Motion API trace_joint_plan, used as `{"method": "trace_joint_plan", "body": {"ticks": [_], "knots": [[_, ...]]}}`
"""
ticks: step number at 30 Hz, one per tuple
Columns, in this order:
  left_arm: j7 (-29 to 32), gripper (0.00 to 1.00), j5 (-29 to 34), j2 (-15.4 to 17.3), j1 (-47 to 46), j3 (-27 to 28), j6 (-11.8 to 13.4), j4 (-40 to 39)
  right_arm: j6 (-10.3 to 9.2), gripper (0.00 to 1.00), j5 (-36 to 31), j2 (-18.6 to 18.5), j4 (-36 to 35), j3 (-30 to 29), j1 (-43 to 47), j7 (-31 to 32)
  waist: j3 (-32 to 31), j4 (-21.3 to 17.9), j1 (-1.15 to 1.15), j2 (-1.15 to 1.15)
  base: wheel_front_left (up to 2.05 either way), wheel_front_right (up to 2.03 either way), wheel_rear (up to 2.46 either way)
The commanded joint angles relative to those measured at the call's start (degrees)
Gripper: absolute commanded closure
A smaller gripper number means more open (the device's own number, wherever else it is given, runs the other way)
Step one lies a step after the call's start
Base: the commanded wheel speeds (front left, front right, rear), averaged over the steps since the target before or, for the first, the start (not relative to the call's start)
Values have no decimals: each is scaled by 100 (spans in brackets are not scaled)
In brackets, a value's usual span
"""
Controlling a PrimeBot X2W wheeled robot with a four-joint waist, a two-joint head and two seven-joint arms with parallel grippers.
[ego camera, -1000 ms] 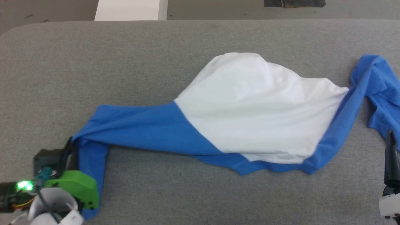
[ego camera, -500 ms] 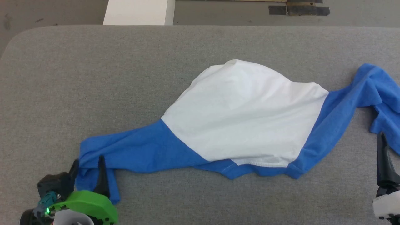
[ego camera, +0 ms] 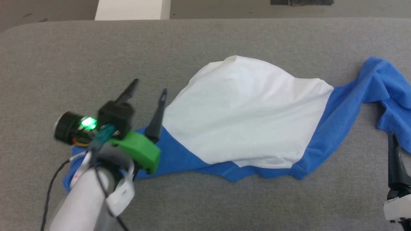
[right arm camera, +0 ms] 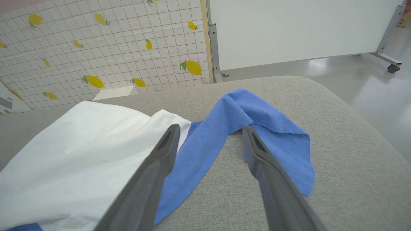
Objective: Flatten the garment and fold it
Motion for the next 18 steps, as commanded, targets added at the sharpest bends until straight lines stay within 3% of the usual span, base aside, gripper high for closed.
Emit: {"method": "trace_joint_plan", "body": {"ticks": [1,7,14,15,16,17,18], "knots": [[47,0,48,-80,-305,-151,-134,316,-9,0,52,4,0,-9,-126,-41,175,-151,0,0,0,0,0],[58,0,-97,-419,-1093,-543,-586,1905,-9,0,75,4,78,-14,-244,-69,413,-369,0,0,0,0,0],[321,0,-233,-488,-1669,-763,-823,3494,-9,0,59,4,93,-24,-365,-75,628,-527,0,0,0,0,0],[330,5,-232,-470,-1758,-803,-849,3657,-9,0,57,4,91,-20,-387,-75,654,-544,0,0,0,0,0],[307,82,-234,-466,-1826,-826,-866,3753,-9,0,56,4,90,-20,-402,-76,671,-553,0,0,0,0,0],[273,100,-244,-462,-1907,-856,-886,3839,-9,0,53,4,89,-25,-421,-78,691,-564,0,0,0,0,0],[250,100,-270,-467,-1973,-877,-903,3873,-9,0,53,4,86,-31,-432,-81,709,-568,0,0,0,0,0]]}}
